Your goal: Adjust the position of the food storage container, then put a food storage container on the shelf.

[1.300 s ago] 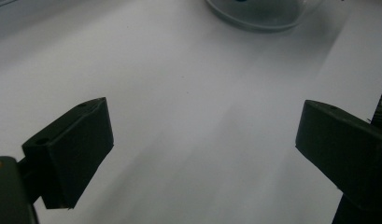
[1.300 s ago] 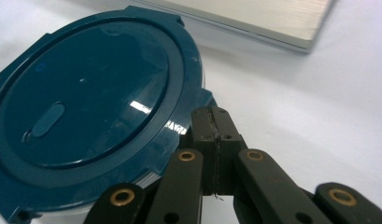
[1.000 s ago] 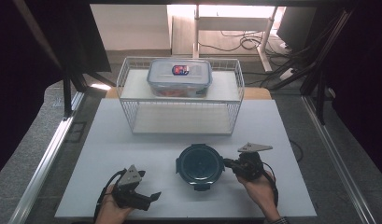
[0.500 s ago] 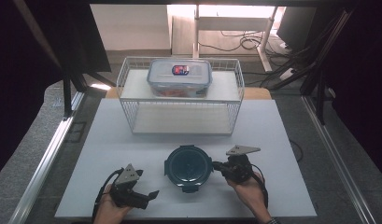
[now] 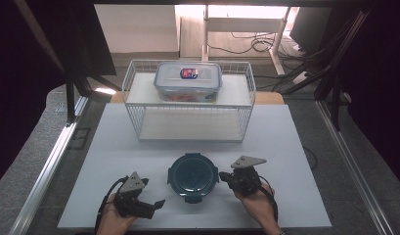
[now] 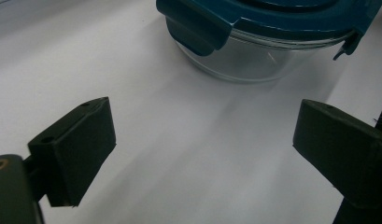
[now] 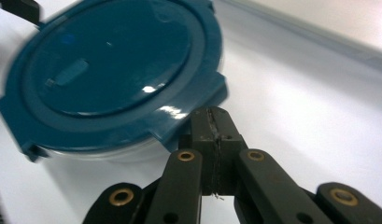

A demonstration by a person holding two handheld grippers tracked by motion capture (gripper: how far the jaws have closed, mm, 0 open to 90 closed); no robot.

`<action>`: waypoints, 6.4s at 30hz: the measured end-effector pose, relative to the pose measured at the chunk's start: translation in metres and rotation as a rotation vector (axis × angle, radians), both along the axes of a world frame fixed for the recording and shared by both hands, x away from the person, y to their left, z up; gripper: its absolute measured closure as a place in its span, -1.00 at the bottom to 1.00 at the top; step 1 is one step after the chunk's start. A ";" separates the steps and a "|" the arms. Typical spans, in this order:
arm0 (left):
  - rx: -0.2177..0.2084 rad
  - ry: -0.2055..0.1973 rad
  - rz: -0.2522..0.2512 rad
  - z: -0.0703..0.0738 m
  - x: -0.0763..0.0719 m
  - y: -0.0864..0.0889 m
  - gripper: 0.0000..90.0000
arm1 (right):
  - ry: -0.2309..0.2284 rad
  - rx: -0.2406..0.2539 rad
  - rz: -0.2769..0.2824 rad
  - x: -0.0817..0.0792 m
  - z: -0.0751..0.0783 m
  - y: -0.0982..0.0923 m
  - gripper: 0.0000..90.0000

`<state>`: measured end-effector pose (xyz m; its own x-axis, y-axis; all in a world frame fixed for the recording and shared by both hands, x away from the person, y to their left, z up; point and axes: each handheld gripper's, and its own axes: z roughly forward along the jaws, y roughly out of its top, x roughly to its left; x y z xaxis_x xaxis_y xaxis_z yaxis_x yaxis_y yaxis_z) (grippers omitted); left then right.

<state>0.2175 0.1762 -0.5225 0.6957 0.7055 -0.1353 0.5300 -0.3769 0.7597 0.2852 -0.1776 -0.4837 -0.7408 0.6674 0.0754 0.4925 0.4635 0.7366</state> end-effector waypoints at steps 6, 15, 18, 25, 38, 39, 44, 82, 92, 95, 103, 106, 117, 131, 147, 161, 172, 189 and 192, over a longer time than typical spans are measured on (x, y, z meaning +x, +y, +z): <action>-0.007 0.010 0.011 0.001 0.000 0.005 -0.87 | -0.053 0.055 0.005 -0.008 0.010 -0.016 0.55; -0.004 0.008 0.022 0.001 -0.001 0.008 -0.87 | -0.079 0.071 0.003 -0.019 0.011 -0.038 -0.41; -0.011 0.001 0.029 0.000 -0.002 0.010 -0.88 | -0.096 0.070 0.017 -0.023 0.008 -0.040 -0.68; -0.013 -0.003 0.037 -0.001 -0.003 0.012 -0.89 | -0.085 -0.005 0.052 -0.032 -0.007 -0.040 -0.92; -0.013 -0.017 0.037 -0.003 -0.002 0.009 -0.93 | -0.056 0.027 0.042 -0.025 -0.007 -0.044 -0.94; -0.012 -0.026 0.032 -0.003 -0.002 0.009 -0.93 | -0.058 0.029 0.044 -0.025 -0.007 -0.044 -0.94; -0.027 -0.010 0.008 0.001 0.000 0.005 -0.89 | -0.054 0.070 0.055 -0.023 -0.002 -0.039 -0.94; -0.242 0.310 -0.157 0.006 0.074 -0.027 -0.65 | 0.373 0.171 0.150 0.038 -0.013 0.017 -0.67; -0.347 0.360 -0.066 0.004 0.071 -0.009 -0.29 | 0.452 0.251 0.116 0.041 -0.014 0.000 -0.24; -0.333 0.353 -0.061 0.007 0.068 -0.010 -0.03 | 0.497 0.280 0.085 0.036 -0.014 -0.006 -0.06; -0.334 0.357 -0.044 0.010 0.057 -0.009 0.13 | 0.506 0.341 0.014 0.024 -0.009 -0.012 0.16; -0.311 0.355 -0.052 0.012 0.055 -0.008 0.15 | 0.468 0.320 0.031 0.020 -0.005 -0.009 0.17; -0.369 0.392 -0.076 0.003 0.080 -0.008 -0.01 | 0.496 0.342 -0.010 0.033 -0.016 -0.013 0.11; -0.497 0.506 -0.052 -0.007 0.089 0.000 0.09 | 0.575 0.390 -0.080 0.026 -0.018 -0.015 0.18; -0.443 0.350 -0.076 0.016 0.039 -0.006 0.29 | 0.499 0.397 -0.042 -0.006 -0.010 -0.022 0.04; -0.483 0.420 -0.019 0.006 0.035 0.005 0.29 | 0.491 0.450 -0.024 -0.009 -0.011 -0.013 0.26; -0.454 0.344 -0.020 0.028 0.044 -0.002 0.27 | 0.383 0.430 -0.015 -0.004 0.010 -0.015 0.26; -0.452 0.187 -0.012 0.122 0.081 0.014 0.26 | 0.227 0.430 0.036 0.038 0.101 0.004 0.25; -0.456 0.168 -0.015 0.144 0.092 0.015 0.26 | 0.205 0.435 0.038 0.048 0.124 0.005 0.25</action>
<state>0.3097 0.1916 -0.3788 0.6477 0.5378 -0.5396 0.6563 -0.0341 0.7538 0.3335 -0.1723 -0.3595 -0.7049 0.5139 0.4888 0.6366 0.1544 0.7556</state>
